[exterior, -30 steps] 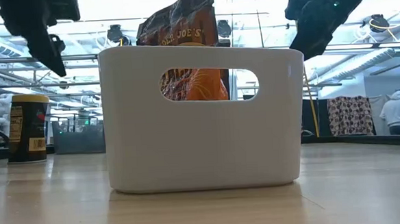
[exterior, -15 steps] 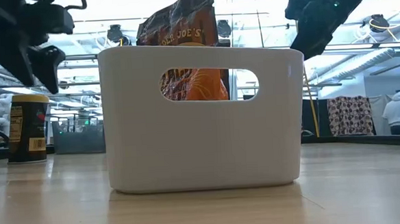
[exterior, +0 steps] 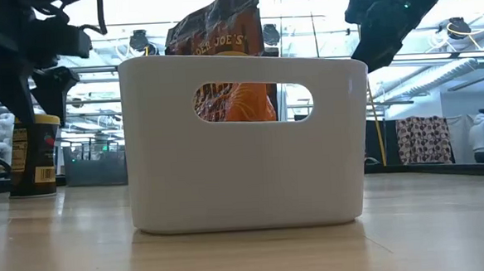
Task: Sort spices by type
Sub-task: Put the top left yellow spice bottle into the transparent black bin
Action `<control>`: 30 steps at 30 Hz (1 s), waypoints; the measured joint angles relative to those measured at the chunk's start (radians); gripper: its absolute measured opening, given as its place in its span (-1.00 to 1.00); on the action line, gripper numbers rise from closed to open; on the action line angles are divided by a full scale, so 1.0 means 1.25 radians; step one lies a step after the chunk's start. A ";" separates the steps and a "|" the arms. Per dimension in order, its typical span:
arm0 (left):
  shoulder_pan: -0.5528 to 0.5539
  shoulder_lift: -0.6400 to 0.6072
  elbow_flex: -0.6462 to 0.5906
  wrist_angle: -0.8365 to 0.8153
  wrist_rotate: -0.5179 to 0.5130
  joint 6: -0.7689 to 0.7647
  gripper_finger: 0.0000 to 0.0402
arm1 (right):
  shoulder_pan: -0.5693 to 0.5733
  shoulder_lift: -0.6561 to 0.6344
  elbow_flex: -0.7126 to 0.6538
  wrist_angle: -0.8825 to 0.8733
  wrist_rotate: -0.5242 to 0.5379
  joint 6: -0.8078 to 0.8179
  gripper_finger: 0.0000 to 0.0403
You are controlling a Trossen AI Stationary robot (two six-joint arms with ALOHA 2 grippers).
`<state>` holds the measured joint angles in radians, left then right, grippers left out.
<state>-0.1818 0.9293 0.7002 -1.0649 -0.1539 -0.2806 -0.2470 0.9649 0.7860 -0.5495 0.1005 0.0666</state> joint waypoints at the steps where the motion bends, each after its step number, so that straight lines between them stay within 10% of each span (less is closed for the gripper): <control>1: 0.000 0.009 0.000 0.000 0.000 0.000 0.72 | 0.000 0.000 0.000 0.000 0.000 0.000 0.33; 30: 0.001 0.076 0.000 -0.020 0.006 0.000 0.52 | 0.000 0.000 0.000 0.000 0.000 0.000 0.33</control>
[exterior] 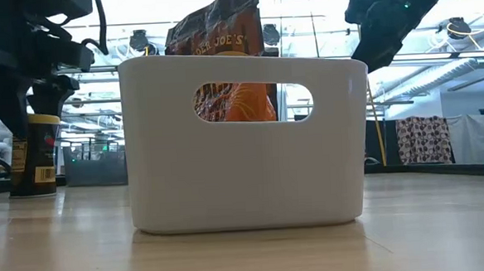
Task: Sort spices by type
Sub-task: Put the top left yellow spice bottle into the transparent black bin
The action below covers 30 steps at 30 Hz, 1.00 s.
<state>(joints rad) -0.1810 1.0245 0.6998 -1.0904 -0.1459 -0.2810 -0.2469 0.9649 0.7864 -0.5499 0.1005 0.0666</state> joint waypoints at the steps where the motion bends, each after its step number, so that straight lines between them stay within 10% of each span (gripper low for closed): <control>1: 0.000 0.000 0.000 0.000 0.000 0.000 0.47 | 0.000 0.000 0.000 0.000 0.000 0.000 0.33; 13: 0.000 0.001 0.028 -0.009 0.012 0.002 0.18 | 0.000 0.000 0.000 0.000 0.000 0.000 0.33; 30: 0.111 0.000 0.373 -0.112 -0.162 -0.007 0.18 | 0.000 0.000 0.000 -0.001 0.000 -0.006 0.33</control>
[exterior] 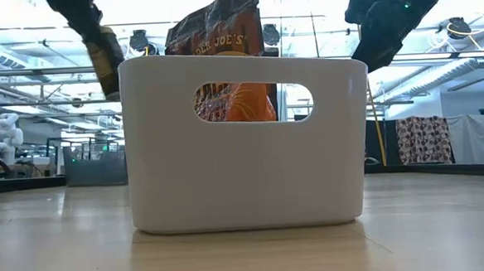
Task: Sort spices by type
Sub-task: Put the top left yellow spice bottle into the transparent black bin
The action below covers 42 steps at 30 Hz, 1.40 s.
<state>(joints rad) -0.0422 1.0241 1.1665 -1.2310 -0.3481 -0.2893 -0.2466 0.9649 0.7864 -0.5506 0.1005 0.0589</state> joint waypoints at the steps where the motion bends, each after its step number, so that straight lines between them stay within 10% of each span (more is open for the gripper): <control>1: 0.023 0.000 0.009 -0.011 -0.020 0.000 0.18 | 0.000 0.000 0.000 0.000 0.000 0.000 0.33; 24: 0.684 0.172 0.020 0.088 0.117 0.437 0.18 | 0.000 0.000 0.000 0.001 0.000 0.005 0.33; 42: 0.762 0.406 0.020 0.162 0.200 0.454 0.18 | 0.000 0.000 0.000 -0.008 0.000 -0.018 0.33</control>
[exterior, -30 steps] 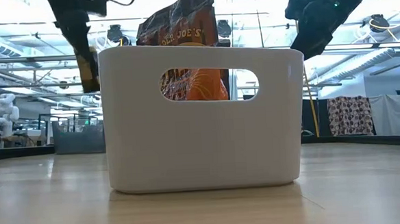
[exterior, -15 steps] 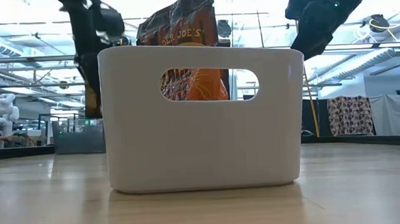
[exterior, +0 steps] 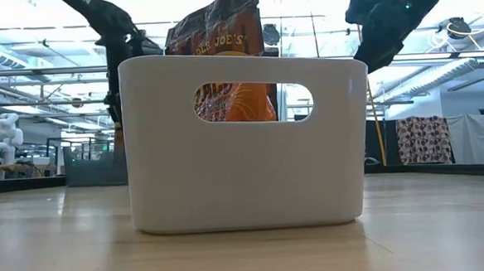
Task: Sort spices by type
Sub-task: Put the top left yellow spice bottle into the transparent black bin
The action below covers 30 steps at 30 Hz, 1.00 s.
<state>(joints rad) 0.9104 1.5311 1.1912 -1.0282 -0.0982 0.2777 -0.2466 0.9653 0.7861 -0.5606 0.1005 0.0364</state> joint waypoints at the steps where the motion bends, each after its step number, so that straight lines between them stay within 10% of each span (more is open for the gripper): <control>1: 0.000 0.007 0.000 0.000 0.000 -0.001 0.18 | 0.000 0.000 0.000 0.000 0.000 0.000 0.33; 30: 0.000 0.034 -0.001 -0.007 0.013 -0.001 0.34 | 0.000 0.000 0.000 -0.010 0.000 0.003 0.33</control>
<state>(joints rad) 0.9104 1.5734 1.1904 -1.0371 -0.0822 0.2760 -0.2468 0.9653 0.7864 -0.5728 0.1005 0.0406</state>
